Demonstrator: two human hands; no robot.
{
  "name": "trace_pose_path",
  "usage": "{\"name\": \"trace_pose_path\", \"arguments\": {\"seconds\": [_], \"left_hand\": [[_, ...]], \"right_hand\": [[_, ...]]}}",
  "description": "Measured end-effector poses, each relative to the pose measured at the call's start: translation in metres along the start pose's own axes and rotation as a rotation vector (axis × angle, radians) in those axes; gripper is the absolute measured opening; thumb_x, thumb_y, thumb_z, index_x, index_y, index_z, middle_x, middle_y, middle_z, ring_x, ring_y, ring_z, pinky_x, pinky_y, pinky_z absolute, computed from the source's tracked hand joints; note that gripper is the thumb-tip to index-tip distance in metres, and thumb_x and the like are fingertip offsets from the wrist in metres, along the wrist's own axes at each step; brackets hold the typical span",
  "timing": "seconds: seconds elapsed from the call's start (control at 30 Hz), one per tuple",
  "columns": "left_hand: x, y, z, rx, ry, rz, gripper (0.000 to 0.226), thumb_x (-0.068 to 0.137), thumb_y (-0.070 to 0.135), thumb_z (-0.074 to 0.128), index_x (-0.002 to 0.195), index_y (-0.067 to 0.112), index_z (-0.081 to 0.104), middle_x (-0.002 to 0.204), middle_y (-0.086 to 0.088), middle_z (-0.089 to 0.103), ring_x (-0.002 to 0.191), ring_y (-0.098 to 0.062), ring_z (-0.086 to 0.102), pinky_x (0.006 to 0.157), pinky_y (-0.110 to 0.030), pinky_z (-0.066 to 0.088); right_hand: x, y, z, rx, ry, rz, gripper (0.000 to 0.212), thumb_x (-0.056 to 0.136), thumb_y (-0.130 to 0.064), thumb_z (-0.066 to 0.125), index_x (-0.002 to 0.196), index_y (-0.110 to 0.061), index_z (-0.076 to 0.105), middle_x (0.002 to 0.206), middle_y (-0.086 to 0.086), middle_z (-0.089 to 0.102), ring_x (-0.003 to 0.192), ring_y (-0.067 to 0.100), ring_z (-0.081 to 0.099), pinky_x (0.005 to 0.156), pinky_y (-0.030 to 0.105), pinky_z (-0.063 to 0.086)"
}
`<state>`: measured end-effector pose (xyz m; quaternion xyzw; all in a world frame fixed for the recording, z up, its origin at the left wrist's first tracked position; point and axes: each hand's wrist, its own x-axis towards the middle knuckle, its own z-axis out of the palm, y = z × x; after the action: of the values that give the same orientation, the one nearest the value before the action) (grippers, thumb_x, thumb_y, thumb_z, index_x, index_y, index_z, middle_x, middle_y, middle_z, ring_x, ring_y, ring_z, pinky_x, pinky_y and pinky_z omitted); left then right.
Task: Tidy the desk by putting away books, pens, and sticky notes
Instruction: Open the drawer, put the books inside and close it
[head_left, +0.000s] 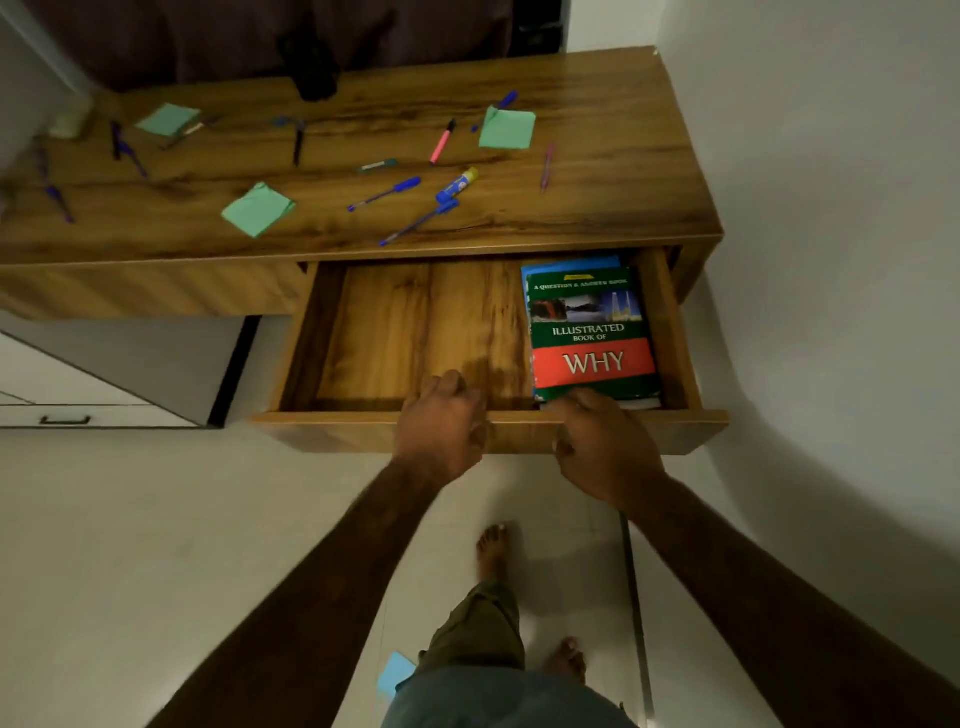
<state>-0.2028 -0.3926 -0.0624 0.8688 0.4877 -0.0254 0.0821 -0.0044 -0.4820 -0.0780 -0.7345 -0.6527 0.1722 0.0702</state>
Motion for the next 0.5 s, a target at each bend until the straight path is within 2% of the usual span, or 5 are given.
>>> {"name": "trace_pose_path", "arguments": {"seconds": [0.13,0.27,0.33,0.5], "left_hand": [[-0.015,-0.017,0.001,-0.040,0.005,-0.088,0.020,0.092,0.029,0.059,0.112,0.028,0.064,0.121,0.004,0.055,0.113,-0.020,0.054,0.088,-0.040,0.055],[-0.008,-0.012,-0.002,0.028,0.007,-0.113,0.024,0.091,0.021,0.060,0.114,0.026,0.061,0.115,0.002,0.059,0.107,-0.022,0.058,0.082,-0.037,0.056],[-0.001,-0.011,-0.005,0.090,-0.025,-0.106,0.023,0.091,0.022,0.061,0.114,0.025,0.060,0.110,0.001,0.061,0.101,-0.021,0.061,0.080,-0.036,0.056],[0.020,-0.019,-0.012,0.118,-0.060,-0.089,0.017,0.093,0.021,0.058,0.109,0.021,0.064,0.103,-0.001,0.063,0.091,-0.020,0.063,0.077,-0.034,0.055]], "right_hand": [[-0.006,-0.007,0.009,-0.114,0.092,-0.049,0.036,0.080,-0.021,0.062,0.115,-0.021,0.065,0.111,0.002,0.055,0.103,0.024,0.052,0.077,0.039,0.054],[0.001,-0.009,0.012,-0.141,0.106,-0.056,0.033,0.081,-0.013,0.069,0.114,-0.017,0.066,0.108,0.005,0.057,0.100,0.026,0.055,0.070,0.040,0.057],[0.008,-0.011,0.008,-0.150,0.103,-0.066,0.033,0.081,-0.012,0.073,0.113,-0.016,0.067,0.108,0.007,0.060,0.099,0.026,0.059,0.069,0.037,0.057],[0.035,-0.019,-0.005,-0.165,0.089,-0.018,0.026,0.087,-0.017,0.070,0.112,-0.018,0.065,0.114,0.002,0.061,0.107,0.022,0.059,0.076,0.033,0.055]]}}
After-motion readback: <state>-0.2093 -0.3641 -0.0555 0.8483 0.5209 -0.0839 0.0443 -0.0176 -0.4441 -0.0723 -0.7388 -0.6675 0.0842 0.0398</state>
